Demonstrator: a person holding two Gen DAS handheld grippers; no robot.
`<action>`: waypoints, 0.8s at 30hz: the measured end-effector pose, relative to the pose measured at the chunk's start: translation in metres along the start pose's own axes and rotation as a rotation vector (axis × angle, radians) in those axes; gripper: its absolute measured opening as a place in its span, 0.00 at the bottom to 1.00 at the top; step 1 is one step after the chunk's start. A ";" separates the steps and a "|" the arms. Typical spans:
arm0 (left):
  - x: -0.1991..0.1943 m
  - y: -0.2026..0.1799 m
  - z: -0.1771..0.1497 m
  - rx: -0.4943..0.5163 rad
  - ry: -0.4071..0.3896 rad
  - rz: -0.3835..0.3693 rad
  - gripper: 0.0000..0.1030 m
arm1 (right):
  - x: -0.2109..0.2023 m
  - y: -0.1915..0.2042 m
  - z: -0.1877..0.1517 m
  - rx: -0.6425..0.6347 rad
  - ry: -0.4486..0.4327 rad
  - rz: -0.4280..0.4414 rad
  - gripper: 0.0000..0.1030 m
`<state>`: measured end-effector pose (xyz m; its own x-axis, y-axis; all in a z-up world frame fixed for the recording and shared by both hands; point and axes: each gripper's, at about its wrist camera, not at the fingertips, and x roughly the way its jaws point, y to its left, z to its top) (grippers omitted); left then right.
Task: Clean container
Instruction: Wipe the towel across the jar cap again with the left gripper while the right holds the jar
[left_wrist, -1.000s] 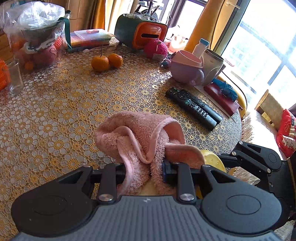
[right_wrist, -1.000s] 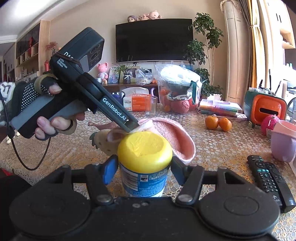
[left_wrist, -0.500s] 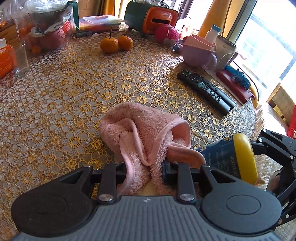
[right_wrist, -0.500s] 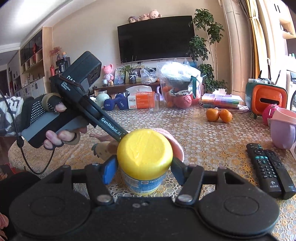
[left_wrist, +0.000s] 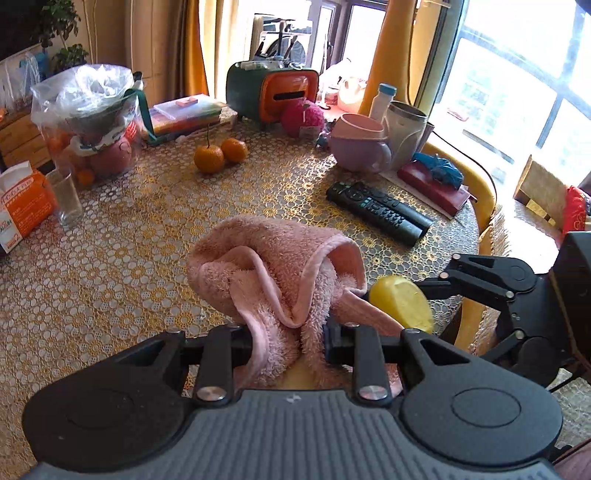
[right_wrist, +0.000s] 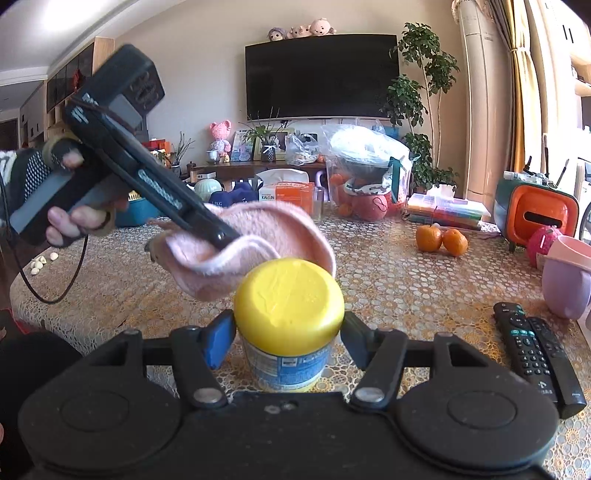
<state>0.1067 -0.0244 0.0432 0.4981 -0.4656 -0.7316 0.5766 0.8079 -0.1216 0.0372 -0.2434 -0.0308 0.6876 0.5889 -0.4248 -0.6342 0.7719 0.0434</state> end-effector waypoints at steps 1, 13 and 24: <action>-0.007 -0.009 0.003 0.030 -0.013 -0.011 0.26 | 0.000 0.001 0.000 -0.008 0.000 0.000 0.59; -0.008 -0.084 -0.004 0.236 -0.015 -0.068 0.26 | 0.004 0.010 0.001 -0.070 0.006 -0.012 0.59; 0.010 -0.081 0.002 0.264 -0.023 0.015 0.26 | 0.003 0.008 0.001 -0.062 0.006 -0.014 0.59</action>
<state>0.0657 -0.0954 0.0473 0.5206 -0.4644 -0.7165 0.7165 0.6939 0.0709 0.0341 -0.2352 -0.0305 0.6943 0.5767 -0.4305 -0.6456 0.7634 -0.0185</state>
